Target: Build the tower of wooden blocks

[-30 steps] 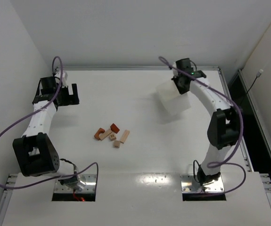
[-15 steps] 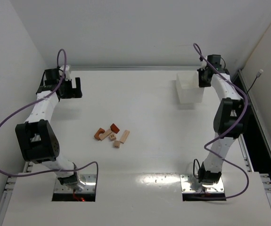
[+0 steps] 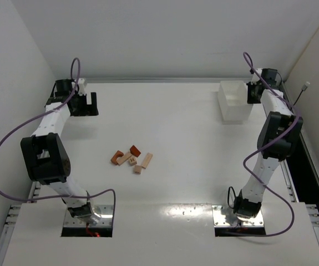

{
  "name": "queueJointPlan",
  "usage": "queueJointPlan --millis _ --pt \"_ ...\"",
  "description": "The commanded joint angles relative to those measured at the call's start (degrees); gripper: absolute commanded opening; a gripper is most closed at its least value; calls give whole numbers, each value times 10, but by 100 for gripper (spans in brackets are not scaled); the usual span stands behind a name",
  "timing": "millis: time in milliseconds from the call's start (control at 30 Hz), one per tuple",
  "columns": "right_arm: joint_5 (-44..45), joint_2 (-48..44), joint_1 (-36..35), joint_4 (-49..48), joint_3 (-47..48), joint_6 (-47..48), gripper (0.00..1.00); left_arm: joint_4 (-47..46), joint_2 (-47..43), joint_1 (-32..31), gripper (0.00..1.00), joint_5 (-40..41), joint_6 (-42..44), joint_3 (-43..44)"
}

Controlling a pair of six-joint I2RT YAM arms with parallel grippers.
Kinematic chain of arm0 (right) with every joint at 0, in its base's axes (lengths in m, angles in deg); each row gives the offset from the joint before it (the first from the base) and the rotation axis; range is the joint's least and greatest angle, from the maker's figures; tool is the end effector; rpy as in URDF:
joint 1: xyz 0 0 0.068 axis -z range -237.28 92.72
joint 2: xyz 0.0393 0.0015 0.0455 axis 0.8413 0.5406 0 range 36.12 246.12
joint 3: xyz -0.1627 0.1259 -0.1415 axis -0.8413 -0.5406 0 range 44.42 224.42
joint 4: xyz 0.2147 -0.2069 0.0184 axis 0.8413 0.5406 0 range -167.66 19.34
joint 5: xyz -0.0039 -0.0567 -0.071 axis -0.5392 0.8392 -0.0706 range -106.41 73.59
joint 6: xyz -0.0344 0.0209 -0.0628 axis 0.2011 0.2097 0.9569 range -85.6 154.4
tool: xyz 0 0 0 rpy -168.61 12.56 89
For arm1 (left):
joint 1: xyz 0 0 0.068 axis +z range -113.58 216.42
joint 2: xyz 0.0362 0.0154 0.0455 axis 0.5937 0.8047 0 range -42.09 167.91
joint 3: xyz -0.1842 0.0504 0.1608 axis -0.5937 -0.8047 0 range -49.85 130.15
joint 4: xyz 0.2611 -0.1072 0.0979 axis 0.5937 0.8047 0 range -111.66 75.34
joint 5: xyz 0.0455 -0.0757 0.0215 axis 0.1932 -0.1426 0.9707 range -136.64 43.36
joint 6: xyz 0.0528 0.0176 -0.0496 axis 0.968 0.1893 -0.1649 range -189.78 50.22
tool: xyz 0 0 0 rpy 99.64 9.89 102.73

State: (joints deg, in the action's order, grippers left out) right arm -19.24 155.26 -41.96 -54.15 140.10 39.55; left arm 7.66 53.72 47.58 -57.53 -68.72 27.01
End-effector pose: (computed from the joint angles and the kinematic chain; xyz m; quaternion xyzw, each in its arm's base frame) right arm 0.4974 -0.1331 0.1652 0.0734 0.9272 -0.0426 0.3649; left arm 0.4172 0.0702 0.2156 -0.0482 0.9295 -0.0505 0.3620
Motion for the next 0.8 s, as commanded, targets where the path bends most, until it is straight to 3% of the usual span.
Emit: queueJointPlan --millis 0,533,567,600,633,667,767 --pt "-24 14 16 -35 27 25 0 -1 13 -10 100 -10 3 32" --pt "1 41 38 -51 32 55 0 12 32 -20 100 2 3 54" --pt "18 41 38 -51 32 48 5 12 32 -20 100 2 3 54" --pt "28 41 38 -45 32 48 17 17 32 -20 100 2 3 54" --pt "40 41 32 -45 32 48 42 17 32 -20 100 2 3 54" --pt "61 34 25 -39 32 59 54 17 32 -20 100 -3 3 49" --pt "15 18 24 -21 32 65 76 17 32 -20 100 -9 3 43"
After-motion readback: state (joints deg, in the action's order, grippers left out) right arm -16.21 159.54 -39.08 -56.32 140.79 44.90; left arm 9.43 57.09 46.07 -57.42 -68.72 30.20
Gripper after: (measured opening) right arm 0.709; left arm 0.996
